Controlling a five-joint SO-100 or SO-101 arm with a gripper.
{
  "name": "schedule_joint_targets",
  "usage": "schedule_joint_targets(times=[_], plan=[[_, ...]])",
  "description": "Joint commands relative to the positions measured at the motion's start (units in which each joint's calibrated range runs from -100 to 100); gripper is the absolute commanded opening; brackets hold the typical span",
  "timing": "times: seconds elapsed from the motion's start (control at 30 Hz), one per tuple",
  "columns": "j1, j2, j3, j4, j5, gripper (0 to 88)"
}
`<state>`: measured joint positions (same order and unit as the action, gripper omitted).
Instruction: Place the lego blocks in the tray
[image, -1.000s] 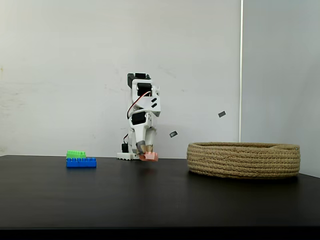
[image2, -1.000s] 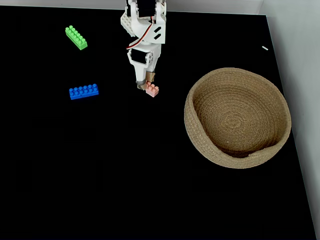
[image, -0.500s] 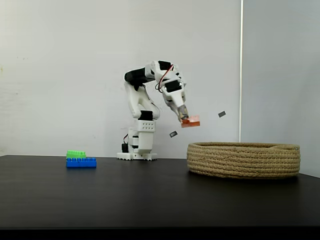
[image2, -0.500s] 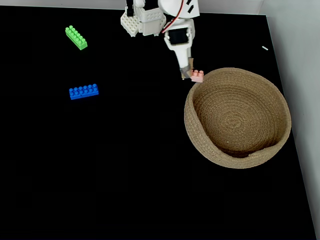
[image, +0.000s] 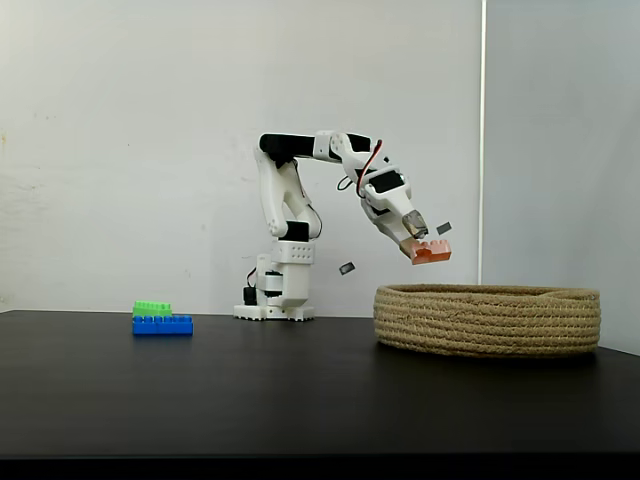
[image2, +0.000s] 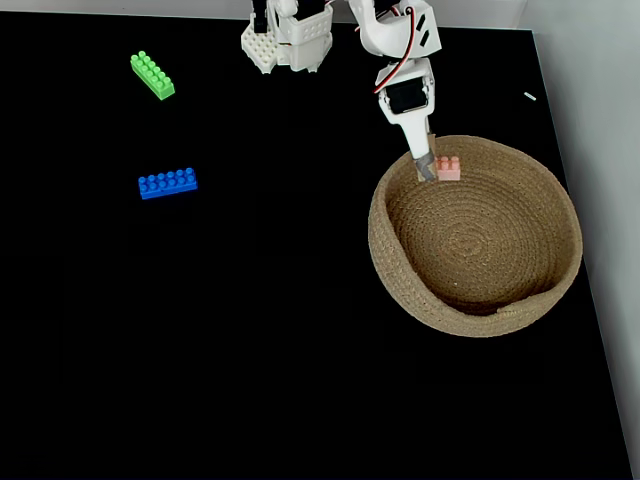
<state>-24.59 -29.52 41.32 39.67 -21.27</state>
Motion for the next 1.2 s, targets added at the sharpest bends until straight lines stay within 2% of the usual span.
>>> schedule_joint_targets(times=[0.0, 0.37, 0.57, 0.7, 0.87, 1.1, 1.17], plan=[[1.3, -0.8, -0.7, 0.1, 0.1, 24.1], [4.8, 0.5, -4.6, 7.9, 0.0, 29.8], [15.3, -1.0, -4.4, 18.1, 1.1, 30.0], [24.9, -3.7, -0.2, 18.5, 10.6, 30.6], [38.3, -5.0, 0.0, 22.3, 25.4, 34.1], [56.4, -4.4, 3.8, 21.9, 41.1, 40.7], [60.3, -2.5, 4.6, 21.9, 44.7, 40.2]])
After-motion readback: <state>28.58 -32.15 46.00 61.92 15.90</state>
